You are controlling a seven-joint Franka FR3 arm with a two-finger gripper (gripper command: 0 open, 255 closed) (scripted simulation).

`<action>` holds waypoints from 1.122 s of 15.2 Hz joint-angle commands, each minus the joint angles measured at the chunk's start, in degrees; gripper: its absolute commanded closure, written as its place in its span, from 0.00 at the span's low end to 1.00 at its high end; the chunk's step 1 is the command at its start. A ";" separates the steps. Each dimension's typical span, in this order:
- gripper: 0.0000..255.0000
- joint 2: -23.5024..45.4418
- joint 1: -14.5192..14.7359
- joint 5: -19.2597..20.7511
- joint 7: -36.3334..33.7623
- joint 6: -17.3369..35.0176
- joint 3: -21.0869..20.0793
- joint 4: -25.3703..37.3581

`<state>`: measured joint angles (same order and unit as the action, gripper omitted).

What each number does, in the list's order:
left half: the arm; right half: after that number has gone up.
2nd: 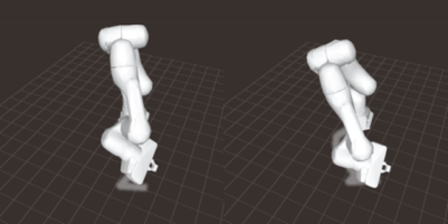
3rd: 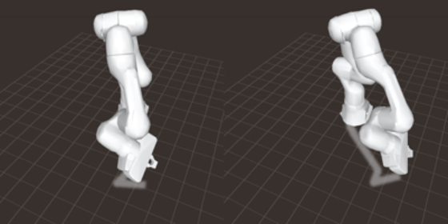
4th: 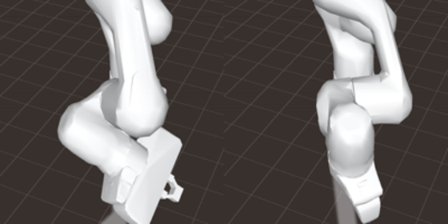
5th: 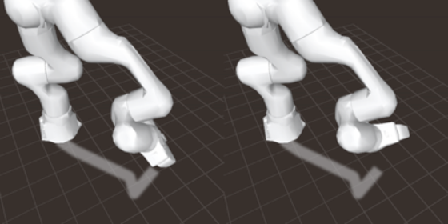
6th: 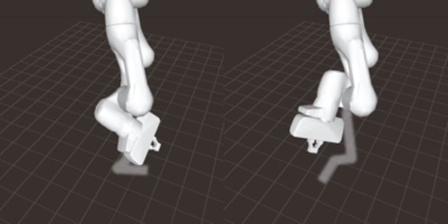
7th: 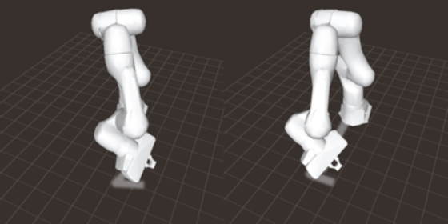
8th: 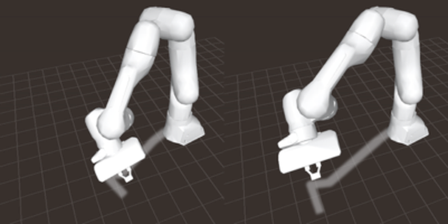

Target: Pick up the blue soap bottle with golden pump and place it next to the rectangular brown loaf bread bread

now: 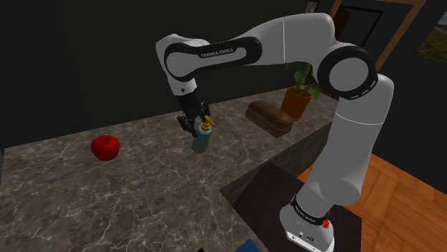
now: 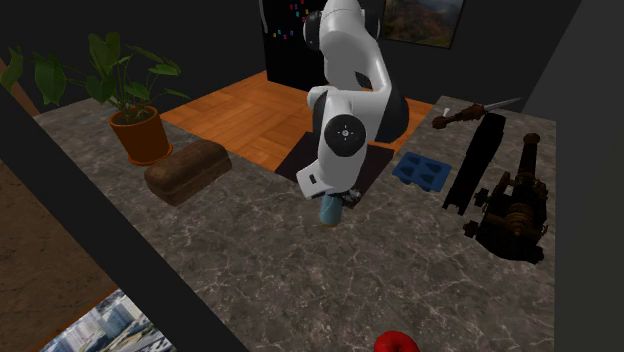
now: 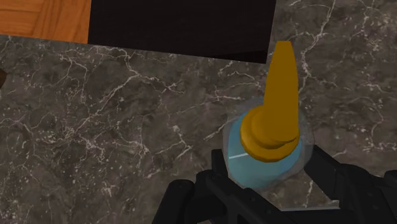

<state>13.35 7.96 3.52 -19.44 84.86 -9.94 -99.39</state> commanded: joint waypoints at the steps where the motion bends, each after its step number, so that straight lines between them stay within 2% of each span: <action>1: 1.00 -0.26 0.03 -0.06 0.03 -1.37 -0.03 1.10; 17: 1.00 -1.14 0.22 -0.18 0.45 -13.39 -0.16 12.26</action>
<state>11.97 8.16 3.30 -19.02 72.22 -10.10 -88.09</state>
